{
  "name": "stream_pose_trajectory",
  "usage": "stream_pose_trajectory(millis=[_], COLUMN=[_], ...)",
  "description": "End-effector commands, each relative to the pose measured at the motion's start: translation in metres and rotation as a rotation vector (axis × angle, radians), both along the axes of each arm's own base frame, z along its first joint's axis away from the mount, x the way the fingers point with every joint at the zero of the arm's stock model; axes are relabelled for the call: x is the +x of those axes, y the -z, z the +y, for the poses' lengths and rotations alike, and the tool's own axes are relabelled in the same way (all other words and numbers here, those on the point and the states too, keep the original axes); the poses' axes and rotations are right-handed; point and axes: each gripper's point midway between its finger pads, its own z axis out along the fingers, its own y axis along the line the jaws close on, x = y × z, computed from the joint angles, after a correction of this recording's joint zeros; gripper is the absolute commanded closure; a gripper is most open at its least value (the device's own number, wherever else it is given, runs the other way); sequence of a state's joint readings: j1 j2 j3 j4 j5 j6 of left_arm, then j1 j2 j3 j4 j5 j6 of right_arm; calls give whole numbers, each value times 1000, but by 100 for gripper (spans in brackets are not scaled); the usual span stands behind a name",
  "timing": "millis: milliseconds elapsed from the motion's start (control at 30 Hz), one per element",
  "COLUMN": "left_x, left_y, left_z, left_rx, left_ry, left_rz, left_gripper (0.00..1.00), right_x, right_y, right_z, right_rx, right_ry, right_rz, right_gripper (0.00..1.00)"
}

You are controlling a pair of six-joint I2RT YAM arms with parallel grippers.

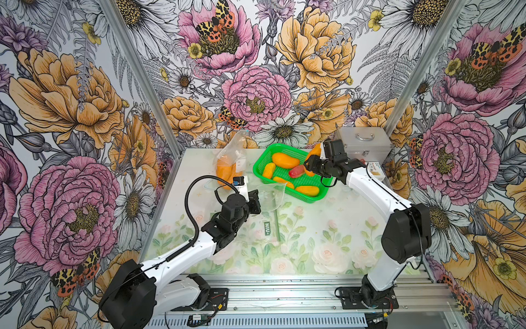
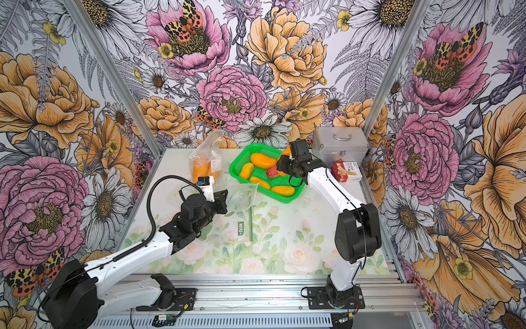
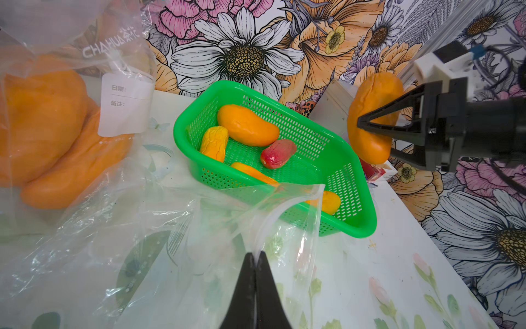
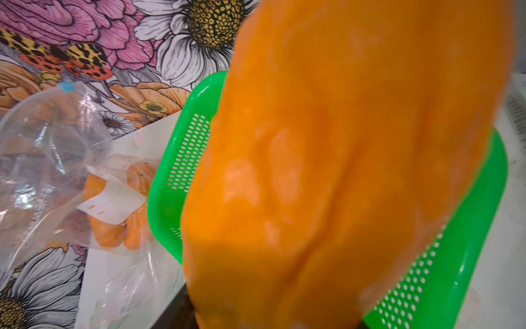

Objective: Place the mango in a zip-top bag and seal the zipper
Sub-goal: Pick up the mango from the basket, then place the mango in the zipper food storage bag.

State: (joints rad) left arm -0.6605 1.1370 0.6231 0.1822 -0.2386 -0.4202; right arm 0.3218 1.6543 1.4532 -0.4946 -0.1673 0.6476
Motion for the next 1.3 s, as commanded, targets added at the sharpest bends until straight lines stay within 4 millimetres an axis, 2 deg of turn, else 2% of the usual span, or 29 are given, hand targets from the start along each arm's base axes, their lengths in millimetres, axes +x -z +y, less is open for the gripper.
stream_pose_trajectory(millis=[0, 133, 267, 400, 500, 700, 833, 1033, 1267], left_x=[3, 5, 7, 7, 8, 9, 6, -7, -26], left_y=[-12, -13, -15, -17, -18, -18, -16, -8, -2], left_z=[-5, -4, -2, -3, -6, -12, -19, -29, -39], left_rx=[-41, -59, -72, -78, -77, -71, -64, -59, -93], left_ry=[25, 41, 46, 57, 66, 94, 126, 175, 226], left_rz=[-1, 11, 15, 15, 16, 19, 21, 36, 66], left_gripper=[100, 100, 100, 100, 100, 100, 100, 100, 100], right_x=[-40, -100, -148, -179, -191, -201, -201, -181, -139], right_y=[-15, -23, -14, 4, 16, 34, 44, 43, 43], right_z=[35, 75, 107, 132, 148, 170, 176, 184, 178], right_rx=[97, 174, 216, 207, 211, 231, 244, 262, 286], right_ry=[-198, -402, -547, -637, -690, -750, -755, -708, -579], right_rz=[-29, -23, 27, 82, 122, 209, 259, 270, 272], right_gripper=[63, 63, 63, 63, 61, 61, 60, 58, 54])
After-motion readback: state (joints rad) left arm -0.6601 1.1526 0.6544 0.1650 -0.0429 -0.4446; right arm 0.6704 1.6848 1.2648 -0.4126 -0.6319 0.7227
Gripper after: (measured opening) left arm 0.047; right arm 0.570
